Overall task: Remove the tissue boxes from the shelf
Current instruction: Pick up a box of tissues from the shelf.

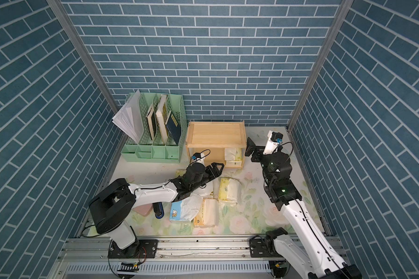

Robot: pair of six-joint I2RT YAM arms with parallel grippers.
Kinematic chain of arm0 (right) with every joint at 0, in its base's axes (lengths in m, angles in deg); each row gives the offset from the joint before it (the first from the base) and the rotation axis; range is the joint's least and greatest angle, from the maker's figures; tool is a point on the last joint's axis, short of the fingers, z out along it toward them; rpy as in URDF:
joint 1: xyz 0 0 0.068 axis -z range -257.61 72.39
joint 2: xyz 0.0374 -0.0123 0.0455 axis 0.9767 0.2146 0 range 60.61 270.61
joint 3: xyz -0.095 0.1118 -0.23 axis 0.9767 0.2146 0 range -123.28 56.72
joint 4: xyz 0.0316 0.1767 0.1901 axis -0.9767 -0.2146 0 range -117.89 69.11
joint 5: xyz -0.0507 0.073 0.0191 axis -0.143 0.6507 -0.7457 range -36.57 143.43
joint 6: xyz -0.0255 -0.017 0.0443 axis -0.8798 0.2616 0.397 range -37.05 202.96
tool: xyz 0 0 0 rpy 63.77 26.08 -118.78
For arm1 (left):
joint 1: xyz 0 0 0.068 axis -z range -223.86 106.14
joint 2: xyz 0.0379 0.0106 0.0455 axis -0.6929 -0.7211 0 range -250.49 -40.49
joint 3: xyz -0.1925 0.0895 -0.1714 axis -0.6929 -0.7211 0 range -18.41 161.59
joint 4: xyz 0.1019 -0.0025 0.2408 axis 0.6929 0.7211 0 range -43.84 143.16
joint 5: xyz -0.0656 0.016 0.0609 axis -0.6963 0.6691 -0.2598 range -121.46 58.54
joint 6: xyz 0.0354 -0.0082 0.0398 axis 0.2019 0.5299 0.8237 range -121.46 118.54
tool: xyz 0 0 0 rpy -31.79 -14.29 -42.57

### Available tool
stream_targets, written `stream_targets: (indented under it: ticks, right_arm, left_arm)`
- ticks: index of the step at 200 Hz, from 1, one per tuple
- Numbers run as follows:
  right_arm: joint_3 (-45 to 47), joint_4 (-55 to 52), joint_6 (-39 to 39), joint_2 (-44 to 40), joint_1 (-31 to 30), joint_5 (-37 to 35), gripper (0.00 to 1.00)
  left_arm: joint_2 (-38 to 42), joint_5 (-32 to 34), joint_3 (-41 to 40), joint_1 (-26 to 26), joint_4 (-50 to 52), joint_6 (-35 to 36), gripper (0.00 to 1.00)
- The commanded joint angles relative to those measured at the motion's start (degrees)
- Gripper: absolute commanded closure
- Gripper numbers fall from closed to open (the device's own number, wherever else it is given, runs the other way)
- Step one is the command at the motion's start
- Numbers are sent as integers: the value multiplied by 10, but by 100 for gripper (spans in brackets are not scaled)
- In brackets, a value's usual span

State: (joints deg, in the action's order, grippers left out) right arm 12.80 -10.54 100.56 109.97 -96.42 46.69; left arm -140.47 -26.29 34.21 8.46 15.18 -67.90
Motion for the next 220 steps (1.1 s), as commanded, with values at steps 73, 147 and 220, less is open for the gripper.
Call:
stream_targets:
  ticks: [73, 147, 220]
  right_arm:
    - [23, -3, 9, -39, 35, -4, 0]
    - [31, -11, 9, -51, 63, 18, 0]
    - [37, -30, 8, -62, 80, 23, 0]
  left_arm:
    - [-121, 68, 104, 1, -14, -89, 20]
    - [-199, 108, 173, -1, -13, -87, 21]
    - [-256, 127, 239, -17, 11, -65, 26]
